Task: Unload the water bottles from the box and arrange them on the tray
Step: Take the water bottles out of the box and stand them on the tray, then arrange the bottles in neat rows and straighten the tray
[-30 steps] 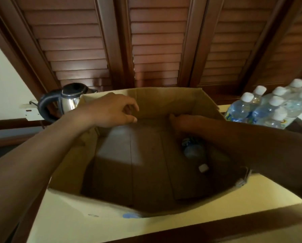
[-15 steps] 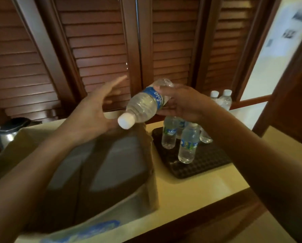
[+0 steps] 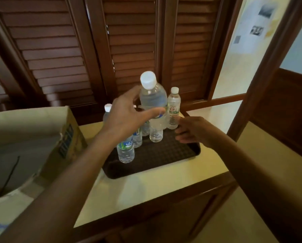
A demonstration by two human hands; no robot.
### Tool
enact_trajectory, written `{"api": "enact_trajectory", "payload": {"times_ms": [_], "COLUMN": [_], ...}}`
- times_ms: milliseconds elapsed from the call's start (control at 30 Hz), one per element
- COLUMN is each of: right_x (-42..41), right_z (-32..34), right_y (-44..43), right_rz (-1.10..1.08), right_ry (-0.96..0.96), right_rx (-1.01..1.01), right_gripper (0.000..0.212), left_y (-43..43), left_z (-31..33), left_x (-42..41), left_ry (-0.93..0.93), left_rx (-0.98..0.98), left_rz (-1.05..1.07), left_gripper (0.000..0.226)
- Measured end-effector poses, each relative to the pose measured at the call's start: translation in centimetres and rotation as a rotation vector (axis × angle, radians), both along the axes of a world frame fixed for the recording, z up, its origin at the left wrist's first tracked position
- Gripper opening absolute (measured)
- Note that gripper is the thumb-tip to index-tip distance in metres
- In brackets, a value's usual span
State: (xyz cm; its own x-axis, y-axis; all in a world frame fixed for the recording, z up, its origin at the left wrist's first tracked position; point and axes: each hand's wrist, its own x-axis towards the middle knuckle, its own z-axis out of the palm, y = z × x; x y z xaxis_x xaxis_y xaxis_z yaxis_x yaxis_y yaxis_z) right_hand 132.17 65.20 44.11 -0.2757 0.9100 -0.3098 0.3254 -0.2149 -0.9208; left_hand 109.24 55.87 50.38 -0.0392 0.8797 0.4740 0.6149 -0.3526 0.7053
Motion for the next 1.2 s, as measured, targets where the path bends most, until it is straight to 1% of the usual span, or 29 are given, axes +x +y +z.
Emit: {"api": "enact_trajectory", "payload": {"times_ms": [33,67,100,133,200,267,333,433,567,733,833,900,967,1067,1133,1200], "right_x": [1.5,3.0,4.2,4.9,5.7,5.5,5.0,5.1,5.5,5.7,5.8,5.7,5.4,3.5,1.1,-1.8], "right_z": [-2.5,-4.9,-7.0,-8.9,-11.9,-13.4,-13.9,-14.0,-14.1,-14.4,-14.3,-14.3,-14.1,-13.2,-12.7,-12.6], "right_y": [1.2,2.1,2.6,2.9,3.0,2.8,2.8,2.9,3.0,3.1,3.3,3.2,2.6,1.0,0.2,-0.4], "right_rz": [-0.054,-0.074,-0.084,-0.096,-0.118,-0.162,-0.205,-0.191,-0.166,-0.157,-0.139,-0.146,-0.174,-0.124,-0.028,0.056], "right_ry": [-0.177,-0.358,-0.506,-0.613,-0.726,-0.698,-0.61,-0.59,-0.597,-0.598,-0.583,-0.64,-0.666,-0.575,-0.492,-0.426], "right_rx": [0.077,0.14,0.184,0.217,0.302,0.388,0.406,0.416,0.418,0.429,0.414,0.42,0.485,0.614,0.63,0.618], "right_gripper": [0.041,0.039,0.044,0.051,0.061,0.056,0.048,0.046,0.05,0.052,0.054,0.057,0.059,0.055,0.056,0.063], "left_y": [0.6,1.3,1.9,2.4,3.4,4.2,4.8,5.1,5.3,5.6,5.3,4.3,2.4,-0.4,-1.3,-1.2], "left_z": [-1.0,-2.2,-3.4,-4.7,-7.4,-9.8,-11.7,-13.2,-14.0,-14.8,-15.1,-15.5,-16.2,-17.4,-18.0,-18.4], "left_x": [0.8,1.8,2.5,3.2,4.3,4.9,5.3,5.7,5.8,6.2,6.4,6.3,5.8,4.1,2.5,1.0], "left_ry": [0.011,0.022,0.027,0.02,0.002,-0.005,-0.014,-0.05,-0.146,-0.158,-0.159,-0.179,-0.205,-0.217,-0.234,-0.273], "left_rx": [-0.032,-0.059,-0.08,-0.093,-0.132,-0.19,-0.241,-0.3,-0.265,-0.234,-0.236,-0.225,-0.195,-0.115,-0.073,-0.122], "left_rz": [0.054,0.098,0.13,0.148,0.199,0.27,0.328,0.429,0.5,0.535,0.521,0.498,0.497,0.643,0.749,0.79], "left_gripper": [0.063,0.066,0.069,0.069,0.065,0.063,0.065,0.063,0.063,0.074,0.076,0.072,0.061,0.046,0.052,0.071]}}
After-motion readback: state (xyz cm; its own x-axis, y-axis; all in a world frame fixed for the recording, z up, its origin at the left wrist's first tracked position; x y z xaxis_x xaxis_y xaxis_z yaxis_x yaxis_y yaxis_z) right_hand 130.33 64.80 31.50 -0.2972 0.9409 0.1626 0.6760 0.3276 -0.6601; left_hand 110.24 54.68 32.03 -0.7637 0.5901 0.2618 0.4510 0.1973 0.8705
